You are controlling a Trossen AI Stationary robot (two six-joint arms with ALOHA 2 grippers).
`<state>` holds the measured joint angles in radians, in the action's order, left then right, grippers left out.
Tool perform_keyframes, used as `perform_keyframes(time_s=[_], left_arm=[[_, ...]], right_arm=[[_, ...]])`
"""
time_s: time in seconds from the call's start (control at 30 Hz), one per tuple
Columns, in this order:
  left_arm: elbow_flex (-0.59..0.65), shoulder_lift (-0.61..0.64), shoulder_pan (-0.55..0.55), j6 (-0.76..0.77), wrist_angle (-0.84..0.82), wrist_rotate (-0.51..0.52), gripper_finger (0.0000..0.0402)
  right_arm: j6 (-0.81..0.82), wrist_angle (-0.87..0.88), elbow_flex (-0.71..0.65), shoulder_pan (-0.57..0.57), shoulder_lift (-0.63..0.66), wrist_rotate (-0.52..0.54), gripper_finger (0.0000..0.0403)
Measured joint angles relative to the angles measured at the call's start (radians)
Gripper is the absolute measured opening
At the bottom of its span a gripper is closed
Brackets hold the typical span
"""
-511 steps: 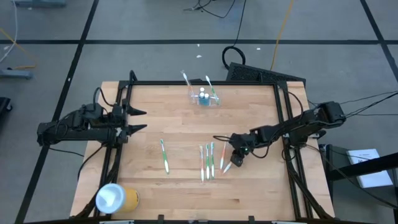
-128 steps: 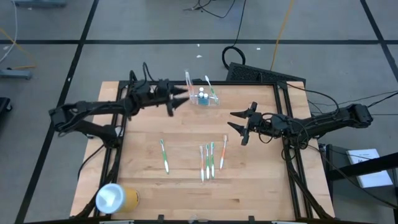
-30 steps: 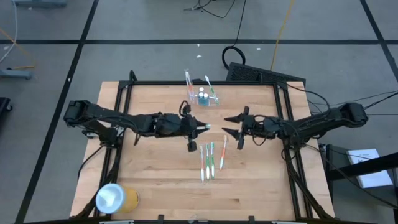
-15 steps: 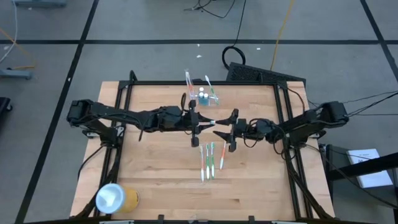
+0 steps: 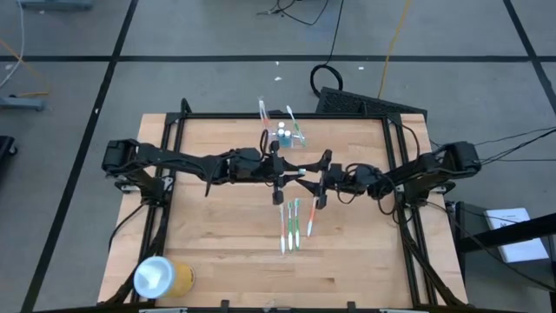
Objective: Pick & Place toothbrushing station
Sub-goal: Put the green toothbrush into the transparent organizer
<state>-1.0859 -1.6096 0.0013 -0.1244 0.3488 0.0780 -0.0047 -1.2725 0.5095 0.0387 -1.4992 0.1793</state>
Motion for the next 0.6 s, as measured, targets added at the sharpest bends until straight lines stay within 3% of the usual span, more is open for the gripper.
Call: perform_keyframes(time_s=[0.6], left_arm=[[0.000, -0.008, -0.001, 0.056, 0.024, 0.000, 0.0070]], right_arm=[[-0.037, 0.005, 0.000, 0.000, 0.002, -0.001, 0.0036]])
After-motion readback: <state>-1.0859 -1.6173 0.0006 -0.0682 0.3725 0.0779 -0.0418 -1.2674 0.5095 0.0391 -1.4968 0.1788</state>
